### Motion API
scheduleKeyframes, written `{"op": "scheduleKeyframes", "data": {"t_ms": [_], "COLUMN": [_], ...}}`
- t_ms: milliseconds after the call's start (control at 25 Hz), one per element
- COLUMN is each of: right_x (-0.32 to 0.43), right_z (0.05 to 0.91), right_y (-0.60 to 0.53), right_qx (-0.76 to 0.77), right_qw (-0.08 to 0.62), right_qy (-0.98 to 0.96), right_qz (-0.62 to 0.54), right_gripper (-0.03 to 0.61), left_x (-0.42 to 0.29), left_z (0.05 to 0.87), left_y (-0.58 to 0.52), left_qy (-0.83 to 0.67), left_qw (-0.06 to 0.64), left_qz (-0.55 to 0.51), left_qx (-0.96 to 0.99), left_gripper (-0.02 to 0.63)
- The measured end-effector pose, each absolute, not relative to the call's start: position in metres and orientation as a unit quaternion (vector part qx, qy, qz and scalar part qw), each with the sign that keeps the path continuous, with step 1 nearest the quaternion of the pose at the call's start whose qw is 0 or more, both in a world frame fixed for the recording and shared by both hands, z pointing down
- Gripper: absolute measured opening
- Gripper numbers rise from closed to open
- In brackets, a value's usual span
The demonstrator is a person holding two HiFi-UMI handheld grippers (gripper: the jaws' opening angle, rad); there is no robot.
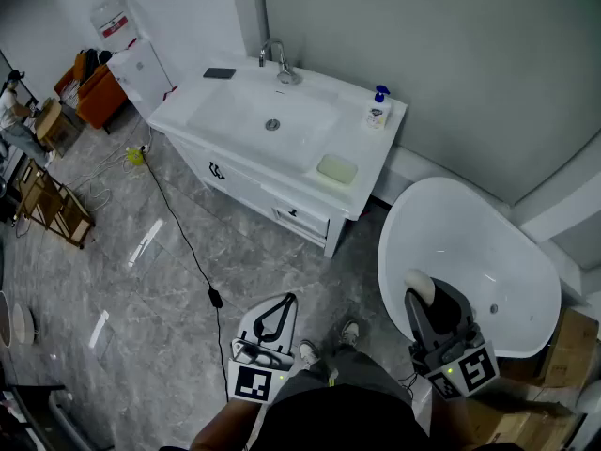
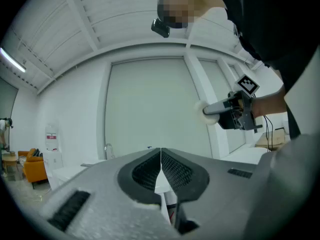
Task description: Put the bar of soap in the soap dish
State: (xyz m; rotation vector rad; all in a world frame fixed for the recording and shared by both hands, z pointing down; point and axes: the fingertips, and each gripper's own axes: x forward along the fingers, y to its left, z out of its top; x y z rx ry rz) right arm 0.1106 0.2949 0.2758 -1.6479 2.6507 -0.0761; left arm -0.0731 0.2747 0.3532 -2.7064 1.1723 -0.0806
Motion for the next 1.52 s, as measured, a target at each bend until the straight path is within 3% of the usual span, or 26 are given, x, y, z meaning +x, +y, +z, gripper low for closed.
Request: {"op": "scheduleKeyframes", "data": {"t_ms": [440, 720, 1200, 1520], "right_x": [0.12, 0.152, 0.183, 0.182], "right_z": [0.28, 0.273, 0.28, 0.294], "right_y": [0.316, 0.316, 0.305, 0.269], "right_qx": [-0.531, -0.528, -0.504, -0.518], "right_qw": [0.018, 0.04, 0.08, 0.05], "right_qy": [0.847, 0.848, 0.86, 0.854], "right_qz": [-0.017, 0.008, 0.011, 0.008], "right_gripper": [0.12, 0.12, 0.12, 0.12], "left_x": [-0.066, -0.048, -0.021, -0.019], "left_z": [0.345, 0.344, 0.331, 0.358], "left_y": [0.291, 0.286, 0.274, 0.232], "left_qy": [0.406, 0.449, 0.475, 0.463], "left_qw": [0.124, 0.043, 0.057, 0.028], "left_qz": [-0.036, -0.012, -0.021, -0.02], "left_qx": [-0.905, -0.892, -0.878, -0.886], "left_gripper": [0.023, 0.023, 0.023, 0.023]}}
